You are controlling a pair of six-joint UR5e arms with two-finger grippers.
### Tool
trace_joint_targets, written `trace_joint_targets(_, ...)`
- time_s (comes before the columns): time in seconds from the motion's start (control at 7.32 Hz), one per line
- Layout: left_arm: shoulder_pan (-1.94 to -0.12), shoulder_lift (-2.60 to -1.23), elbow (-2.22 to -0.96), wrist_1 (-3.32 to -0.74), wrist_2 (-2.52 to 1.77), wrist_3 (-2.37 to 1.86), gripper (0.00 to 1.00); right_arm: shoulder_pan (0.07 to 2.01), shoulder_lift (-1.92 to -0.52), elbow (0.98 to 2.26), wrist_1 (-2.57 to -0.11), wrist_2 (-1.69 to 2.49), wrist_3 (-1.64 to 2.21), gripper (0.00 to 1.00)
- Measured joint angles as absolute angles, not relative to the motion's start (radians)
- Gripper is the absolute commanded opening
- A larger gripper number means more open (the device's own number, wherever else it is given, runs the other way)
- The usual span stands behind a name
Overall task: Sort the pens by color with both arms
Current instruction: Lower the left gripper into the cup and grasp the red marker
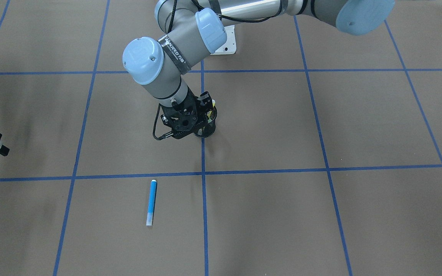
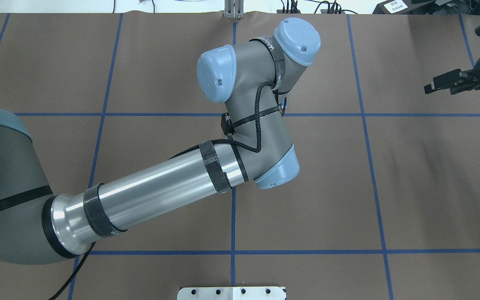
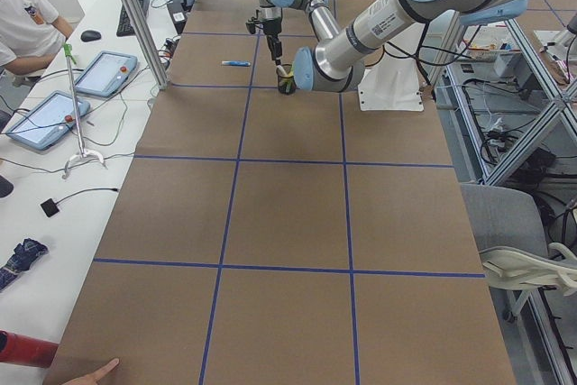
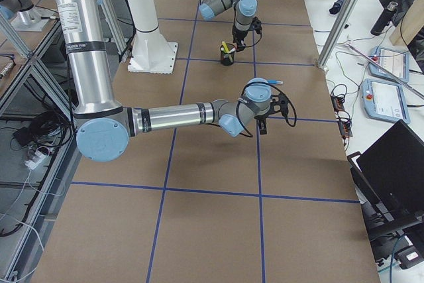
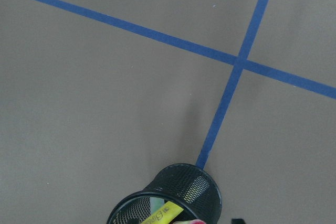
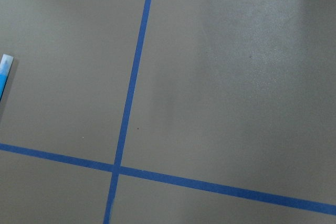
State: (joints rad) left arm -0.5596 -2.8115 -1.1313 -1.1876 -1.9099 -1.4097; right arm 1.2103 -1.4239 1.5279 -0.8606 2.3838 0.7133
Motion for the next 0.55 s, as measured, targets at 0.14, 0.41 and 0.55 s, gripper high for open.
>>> trace_joint_targets(0.14,-0.558,-2.806,-1.131,-1.193,-1.91,-1.411,0.56,1.21,-1.424,1.528,-0.861,2.384,0.713,1.0)
trace_joint_targets(0.41,-0.551,-2.801,-1.131,-1.196,-1.912,-1.416,0.25,1.21,-1.425,1.528,-0.861,2.384,0.713,1.0)
trace_joint_targets(0.55,-0.549,-2.8,-1.131,-1.196,-1.912,-1.419,0.0,1.21,-1.425,1.528,-0.861,2.384,0.713,1.0)
